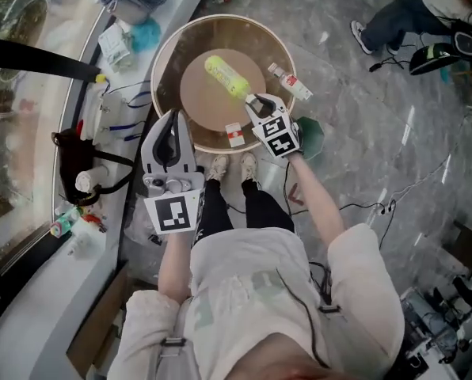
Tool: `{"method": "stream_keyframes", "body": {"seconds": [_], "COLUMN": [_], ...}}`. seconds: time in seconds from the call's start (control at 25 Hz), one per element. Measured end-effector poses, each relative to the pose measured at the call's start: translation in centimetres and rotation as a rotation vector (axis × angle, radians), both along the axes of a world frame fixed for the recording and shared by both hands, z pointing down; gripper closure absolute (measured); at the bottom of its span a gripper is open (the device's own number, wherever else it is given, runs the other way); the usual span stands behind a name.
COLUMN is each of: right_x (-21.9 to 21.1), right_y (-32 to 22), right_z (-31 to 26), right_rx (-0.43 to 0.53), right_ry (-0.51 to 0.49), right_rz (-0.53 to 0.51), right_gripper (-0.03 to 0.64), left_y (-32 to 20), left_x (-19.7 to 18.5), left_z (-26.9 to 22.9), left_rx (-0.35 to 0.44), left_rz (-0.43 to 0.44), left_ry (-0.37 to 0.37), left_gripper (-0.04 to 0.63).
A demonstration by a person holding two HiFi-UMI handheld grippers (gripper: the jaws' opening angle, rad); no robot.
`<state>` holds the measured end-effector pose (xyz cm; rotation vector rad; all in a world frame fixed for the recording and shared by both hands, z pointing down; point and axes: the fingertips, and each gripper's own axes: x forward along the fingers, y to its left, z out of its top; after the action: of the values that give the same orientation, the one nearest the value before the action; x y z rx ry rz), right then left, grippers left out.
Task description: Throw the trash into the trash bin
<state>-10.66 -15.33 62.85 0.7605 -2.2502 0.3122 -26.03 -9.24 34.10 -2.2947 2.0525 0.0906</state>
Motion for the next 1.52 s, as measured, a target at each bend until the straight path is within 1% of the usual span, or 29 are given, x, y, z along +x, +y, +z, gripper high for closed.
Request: {"method": "stream_keyframes", "body": {"seconds": [0.08, 0.2, 0.32, 0.44, 0.64, 0.88, 1.04, 1.16, 1.32, 1.4, 1.52], "right_x": [0.2, 1.1, 3.0, 5.2, 7.9, 10.3, 12.9, 16.3, 22.1, 25.4, 29.8], "right_y": [0.6, 0.5, 1.0, 1.5, 2.4, 2.9, 4.1, 5.3, 6.0, 6.9, 9.0], "right_z": [-4.4, -12.1, -18.7, -23.1, -26.9, -27.5, -26.8, -25.7, -23.4, -21.6, -17.7], "right_rx": [0.048, 0.162, 0.268, 0.343, 0.422, 0.439, 0.435, 0.418, 0.374, 0.333, 0.242], "right_ry": [-0.052, -0.147, -0.245, -0.300, -0.314, -0.306, -0.282, -0.248, -0.215, -0.192, -0.154], "right_rz": [0.049, 0.143, 0.219, 0.267, 0.321, 0.368, 0.418, 0.495, 0.610, 0.671, 0.742], "right_gripper": [0.486, 0.486, 0.486, 0.486, 0.488, 0.488, 0.487, 0.488, 0.488, 0.486, 0.488], "left_y": [0.2, -0.3, -1.3, -2.1, -2.8, -2.9, -2.5, -2.0, -3.0, -3.1, -2.8], "left_x": [1.1, 2.4, 3.7, 5.1, 7.0, 9.3, 12.3, 15.0, 18.6, 21.0, 24.7], "left_z": [-1.7, -3.8, -5.3, -7.2, -8.0, -8.2, -7.9, -6.7, -5.0, -4.3, -2.8], "left_rx": [0.018, 0.060, 0.078, 0.142, 0.159, 0.167, 0.151, 0.120, 0.072, 0.054, 0.012], "left_rz": [0.029, 0.087, 0.126, 0.155, 0.207, 0.250, 0.314, 0.376, 0.435, 0.470, 0.524], "left_ry": [0.007, -0.016, -0.039, -0.033, -0.023, -0.020, -0.022, -0.031, -0.007, -0.011, -0.019], "left_gripper": [0.583, 0.583, 0.583, 0.583, 0.582, 0.583, 0.583, 0.583, 0.583, 0.583, 0.583]}}
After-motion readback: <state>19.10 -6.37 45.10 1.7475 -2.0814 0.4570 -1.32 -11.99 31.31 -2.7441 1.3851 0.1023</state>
